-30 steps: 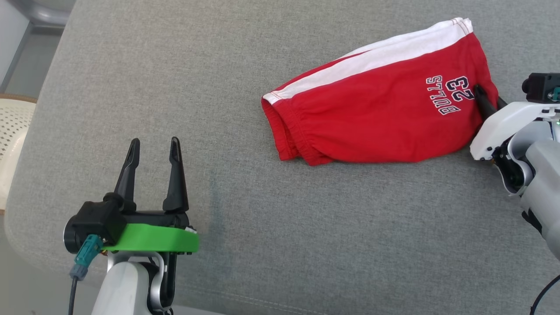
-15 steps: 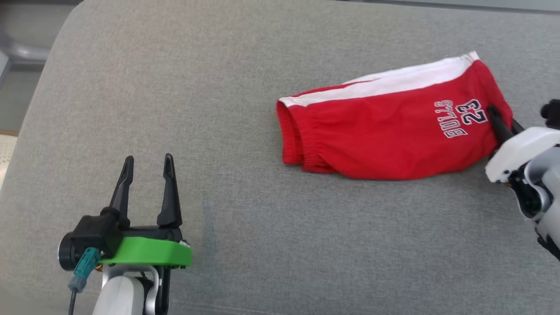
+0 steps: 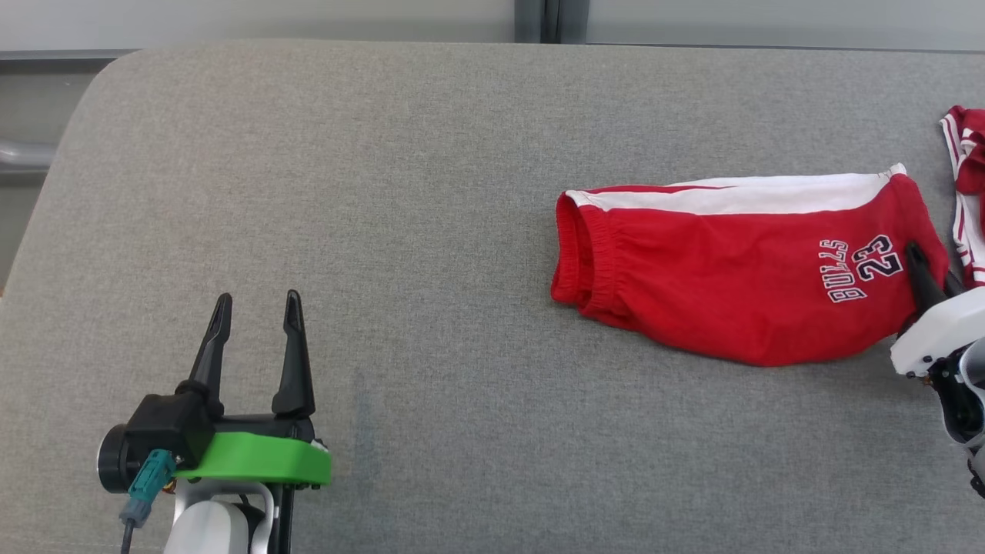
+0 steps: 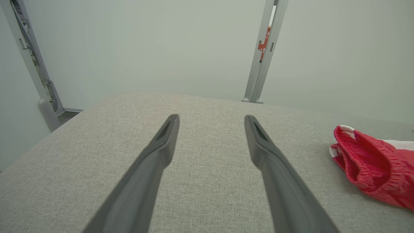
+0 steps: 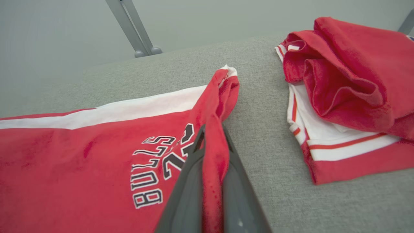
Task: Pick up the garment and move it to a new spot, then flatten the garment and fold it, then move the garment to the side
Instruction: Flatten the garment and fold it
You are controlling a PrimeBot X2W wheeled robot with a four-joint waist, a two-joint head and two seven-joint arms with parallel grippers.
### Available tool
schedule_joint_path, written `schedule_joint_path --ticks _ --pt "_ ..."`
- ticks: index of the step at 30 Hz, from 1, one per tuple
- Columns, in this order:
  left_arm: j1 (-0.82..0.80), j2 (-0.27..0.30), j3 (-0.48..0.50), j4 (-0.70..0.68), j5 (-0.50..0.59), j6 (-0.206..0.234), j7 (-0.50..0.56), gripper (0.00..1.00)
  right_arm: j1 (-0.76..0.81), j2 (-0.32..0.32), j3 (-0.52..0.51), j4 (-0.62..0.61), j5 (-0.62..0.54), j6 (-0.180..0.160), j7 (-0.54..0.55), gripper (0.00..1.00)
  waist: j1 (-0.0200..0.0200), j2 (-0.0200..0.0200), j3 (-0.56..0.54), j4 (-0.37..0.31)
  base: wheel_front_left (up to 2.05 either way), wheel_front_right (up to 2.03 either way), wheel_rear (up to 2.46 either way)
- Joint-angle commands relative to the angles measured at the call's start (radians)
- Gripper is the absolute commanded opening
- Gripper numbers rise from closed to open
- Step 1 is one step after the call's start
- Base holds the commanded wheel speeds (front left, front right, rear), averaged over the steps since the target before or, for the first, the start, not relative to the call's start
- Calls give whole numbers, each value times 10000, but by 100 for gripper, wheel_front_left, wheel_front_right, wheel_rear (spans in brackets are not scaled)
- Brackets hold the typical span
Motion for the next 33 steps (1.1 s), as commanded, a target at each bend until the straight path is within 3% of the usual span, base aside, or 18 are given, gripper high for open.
schedule_joint_path --ticks 1,13,21,33 --pt "160 32 11 49 83 -37 1 100 50 120 -83 -109 -223 -10 -29 0 0 -1 -74 -15 0 0 0" --pt "303 30 85 182 113 -130 1 100 -469 1202 -221 -1536 -1588 -9 -30 0 0 -1 -486 155 0 0 0" --pt "318 30 14 119 -56 -8 1 100 -346 1888 766 -2483 -1873 -9 -30 0 0 -1 -404 603 0 0 0" --pt "179 30 -197 109 -262 118 1 100 272 2742 1848 -2306 -2007 -9 -31 0 0 -1 -155 1079 0 0 0"
